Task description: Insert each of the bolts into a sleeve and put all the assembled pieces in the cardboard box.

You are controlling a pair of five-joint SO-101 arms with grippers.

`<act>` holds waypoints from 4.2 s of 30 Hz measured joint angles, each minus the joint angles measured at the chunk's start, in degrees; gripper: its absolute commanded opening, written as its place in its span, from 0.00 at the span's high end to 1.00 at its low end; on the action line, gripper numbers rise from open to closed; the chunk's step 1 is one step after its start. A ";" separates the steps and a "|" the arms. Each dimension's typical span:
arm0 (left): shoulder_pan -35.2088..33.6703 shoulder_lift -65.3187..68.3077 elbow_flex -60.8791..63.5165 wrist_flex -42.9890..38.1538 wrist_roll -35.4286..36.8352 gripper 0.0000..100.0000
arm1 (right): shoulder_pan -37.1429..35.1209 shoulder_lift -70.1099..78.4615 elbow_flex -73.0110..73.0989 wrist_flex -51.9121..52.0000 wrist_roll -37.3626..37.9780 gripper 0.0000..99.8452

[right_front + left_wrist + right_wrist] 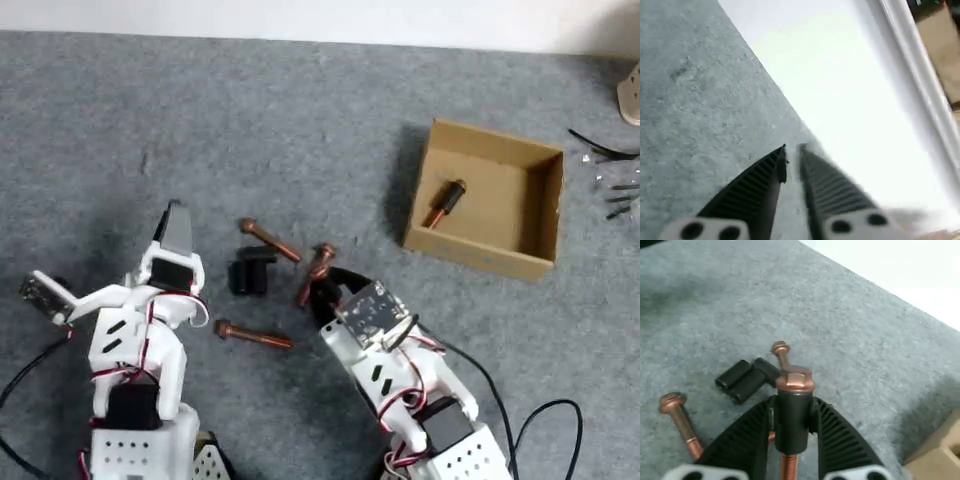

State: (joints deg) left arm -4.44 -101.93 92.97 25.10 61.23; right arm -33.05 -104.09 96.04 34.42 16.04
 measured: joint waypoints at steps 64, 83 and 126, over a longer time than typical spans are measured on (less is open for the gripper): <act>12.04 0.00 1.93 13.89 -67.96 0.99 | 43.52 102.86 -62.95 -27.78 -31.47 0.65; 11.87 0.00 1.93 13.80 -67.96 0.99 | 21.19 45.01 -32.44 -15.03 -26.37 0.99; 0.35 0.00 1.93 12.48 -61.89 0.99 | -3.78 94.07 -44.48 -24.88 -22.15 0.99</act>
State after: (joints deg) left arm -4.09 -101.93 94.90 37.58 -0.66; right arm -36.84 -10.02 51.56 9.54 -6.11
